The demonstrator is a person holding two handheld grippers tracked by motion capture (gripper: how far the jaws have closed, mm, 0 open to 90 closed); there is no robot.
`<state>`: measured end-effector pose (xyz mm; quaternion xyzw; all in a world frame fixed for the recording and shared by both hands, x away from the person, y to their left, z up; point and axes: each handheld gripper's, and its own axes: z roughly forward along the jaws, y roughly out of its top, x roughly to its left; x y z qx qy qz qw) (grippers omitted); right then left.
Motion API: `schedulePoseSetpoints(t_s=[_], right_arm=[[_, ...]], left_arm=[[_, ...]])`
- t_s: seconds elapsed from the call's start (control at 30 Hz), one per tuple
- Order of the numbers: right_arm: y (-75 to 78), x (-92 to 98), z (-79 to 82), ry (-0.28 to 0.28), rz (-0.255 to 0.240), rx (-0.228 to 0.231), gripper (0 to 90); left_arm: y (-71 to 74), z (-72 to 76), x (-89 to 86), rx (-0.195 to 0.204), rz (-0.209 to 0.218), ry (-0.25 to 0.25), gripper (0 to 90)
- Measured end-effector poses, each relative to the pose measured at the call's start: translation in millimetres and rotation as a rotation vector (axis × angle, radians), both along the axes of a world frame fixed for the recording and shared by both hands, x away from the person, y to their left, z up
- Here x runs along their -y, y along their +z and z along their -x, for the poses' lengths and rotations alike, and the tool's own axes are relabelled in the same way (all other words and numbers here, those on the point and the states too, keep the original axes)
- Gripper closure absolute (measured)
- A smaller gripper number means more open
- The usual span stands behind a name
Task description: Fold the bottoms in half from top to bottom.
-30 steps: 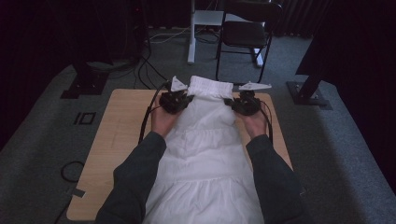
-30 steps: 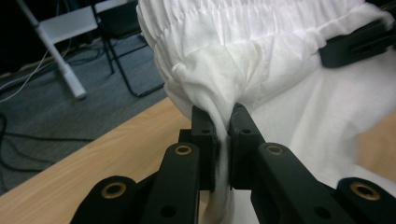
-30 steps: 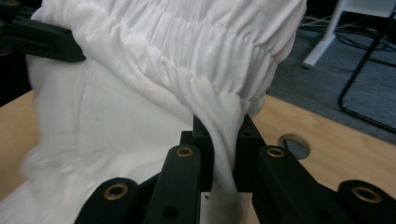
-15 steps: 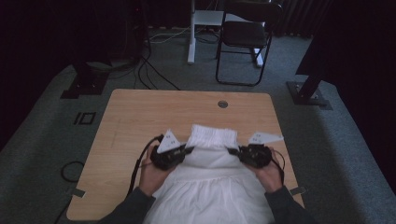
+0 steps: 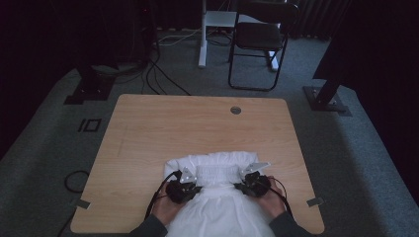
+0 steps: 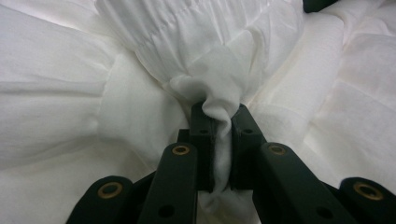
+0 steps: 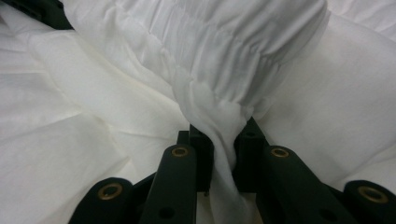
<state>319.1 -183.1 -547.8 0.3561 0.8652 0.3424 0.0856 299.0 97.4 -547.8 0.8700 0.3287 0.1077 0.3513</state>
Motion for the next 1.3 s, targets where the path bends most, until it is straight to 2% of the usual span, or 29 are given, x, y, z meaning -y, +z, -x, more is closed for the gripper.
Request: schedulePoseSetpoints(t_s=[0.13,0.2,0.3,0.37,0.43,0.53,0.63,0.73,0.83,0.97,1.07,1.1,1.17,1.23,1.3], right_arm=[[0.7,-4.2,-25.1,-0.017,0.042,0.039,80.4],[1.7,-5.8,-41.8,-0.028,0.053,0.043,80.0],[3.9,-10.0,-66.2,-0.047,0.067,0.037,79.3],[5.2,-14.5,-79.6,-0.056,0.077,0.034,78.9],[6.0,-19.2,-90.6,-0.07,0.068,0.019,78.7],[6.1,-28.0,-102.7,-0.092,0.046,0.004,78.6],[6.1,-35.6,-111.0,-0.127,0.013,-0.024,77.9],[5.5,-42.9,-121.0,-0.144,0.001,-0.017,77.6],[6.0,-43.3,-138.5,-0.153,-0.005,-0.02,77.6],[6.1,-39.9,-162.7,-0.213,-0.026,-0.029,77.5],[5.7,-39.3,-171.3,-0.243,-0.038,-0.03,77.3],[5.2,-39.0,-177.7,-0.275,-0.054,-0.035,77.2],[4.7,-37.9,-181.1,-0.296,-0.082,-0.051,78.5],[5.2,-37.4,-182.0,-0.288,-0.087,-0.053,80.7],[9.7,-35.8,-179.6,-0.282,-0.097,-0.045,82.1]], left_arm=[[3.8,-14.2,10.2,0.006,-0.037,0.05,82.9],[4.9,-19.5,15.5,0.014,-0.052,0.072,82.8],[5.6,-36.0,18.5,0.031,-0.074,0.085,82.8],[5.7,-49.0,16.2,0.072,-0.112,0.083,82.8],[6.4,-67.4,10.3,0.102,-0.147,0.087,82.9],[7.8,-93.0,1.2,0.12,-0.179,0.095,83.0],[9.7,-122.0,-8.7,0.103,-0.18,0.102,83.1],[12.1,-139.3,-8.6,0.114,-0.222,0.098,83.0],[13.8,-153.4,-3.7,0.126,-0.259,0.099,83.0],[13.7,-168.8,2.5,0.125,-0.253,0.133,83.0],[13.3,-177.2,5.3,0.119,-0.241,0.166,83.1],[13.9,-178.6,7.2,0.123,-0.256,0.17,83.2],[15.3,-181.1,10.5,0.123,-0.279,0.171,83.2],[17.8,-181.7,9.8,0.11,-0.263,0.18,83.7],[25.0,-179.9,5.3,0.107,-0.214,0.18,84.4]])
